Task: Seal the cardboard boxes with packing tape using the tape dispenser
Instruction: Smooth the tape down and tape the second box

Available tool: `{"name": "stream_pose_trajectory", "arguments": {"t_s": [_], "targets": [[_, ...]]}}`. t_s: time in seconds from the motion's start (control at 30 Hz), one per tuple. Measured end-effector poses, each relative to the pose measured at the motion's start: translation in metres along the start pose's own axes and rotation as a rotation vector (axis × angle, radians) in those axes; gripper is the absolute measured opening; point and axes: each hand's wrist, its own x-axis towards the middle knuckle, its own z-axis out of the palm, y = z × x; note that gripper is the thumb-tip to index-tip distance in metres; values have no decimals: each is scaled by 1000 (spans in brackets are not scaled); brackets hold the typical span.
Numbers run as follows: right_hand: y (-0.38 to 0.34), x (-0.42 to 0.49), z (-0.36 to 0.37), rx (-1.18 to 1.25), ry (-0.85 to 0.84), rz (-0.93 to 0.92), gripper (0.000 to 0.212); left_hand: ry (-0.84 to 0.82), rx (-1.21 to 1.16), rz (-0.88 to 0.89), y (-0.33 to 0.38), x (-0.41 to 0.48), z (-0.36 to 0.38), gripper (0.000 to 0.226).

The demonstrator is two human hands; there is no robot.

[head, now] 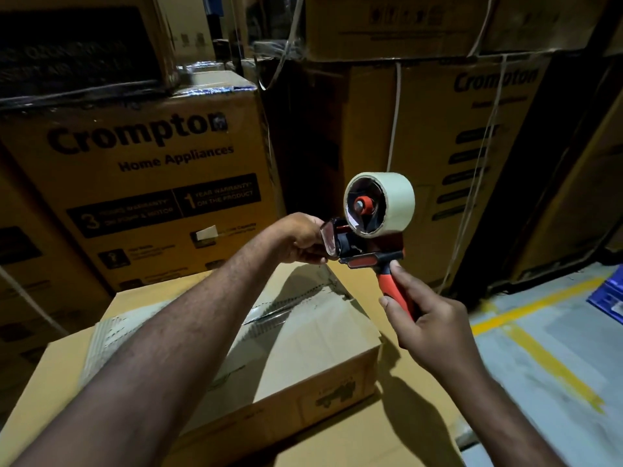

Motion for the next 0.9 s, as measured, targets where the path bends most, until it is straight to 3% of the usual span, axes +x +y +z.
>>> {"name": "stream_pose_trajectory", "arguments": {"t_s": [0.27, 0.37, 0.67, 0.9], "targets": [[-12, -2, 10, -192, -48, 47, 59, 290, 355, 233, -16, 20, 4, 6], [-16, -2, 12, -228, -70, 60, 58, 404, 421, 239, -23, 29, 1, 9], [-23, 8, 36, -304, -129, 110, 56, 418, 354, 213, -48, 48, 3, 12], [-17, 16, 39, -286, -149, 158, 55, 393, 247, 144, -50, 64, -6, 2]]}}
